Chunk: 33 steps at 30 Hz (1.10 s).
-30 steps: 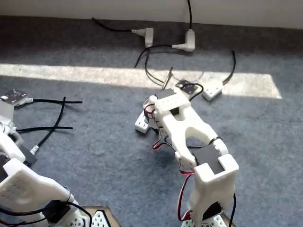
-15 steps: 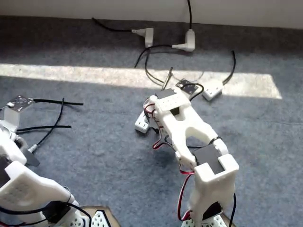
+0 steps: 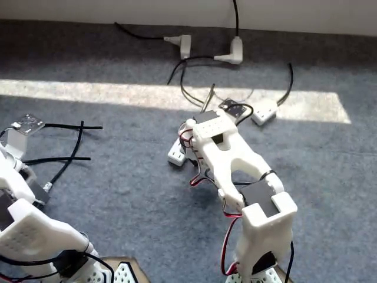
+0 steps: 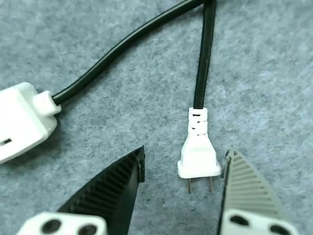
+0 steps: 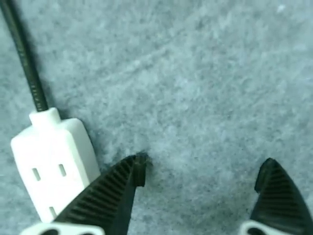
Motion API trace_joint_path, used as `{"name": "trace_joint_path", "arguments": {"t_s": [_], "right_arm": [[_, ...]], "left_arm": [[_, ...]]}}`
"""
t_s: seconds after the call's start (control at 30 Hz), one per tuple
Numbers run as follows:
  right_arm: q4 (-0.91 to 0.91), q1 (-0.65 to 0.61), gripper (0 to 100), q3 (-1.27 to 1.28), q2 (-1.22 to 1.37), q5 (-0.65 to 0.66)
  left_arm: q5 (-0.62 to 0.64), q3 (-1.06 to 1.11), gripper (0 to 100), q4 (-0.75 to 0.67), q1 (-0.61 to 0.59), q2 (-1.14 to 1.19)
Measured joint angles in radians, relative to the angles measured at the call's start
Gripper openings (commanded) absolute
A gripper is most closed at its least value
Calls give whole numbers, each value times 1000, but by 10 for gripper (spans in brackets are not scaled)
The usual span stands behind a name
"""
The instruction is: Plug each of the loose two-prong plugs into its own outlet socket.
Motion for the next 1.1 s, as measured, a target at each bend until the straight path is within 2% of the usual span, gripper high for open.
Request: {"name": "trace_joint_path", "arguments": {"t_s": [0.4,1.1], "right_arm": [[0,0,343,0,0,0],[0,0,343,0,0,0]], "left_arm": [[0,72,266,-3,71,0],[-3,78,266,-6,21,-3]]}}
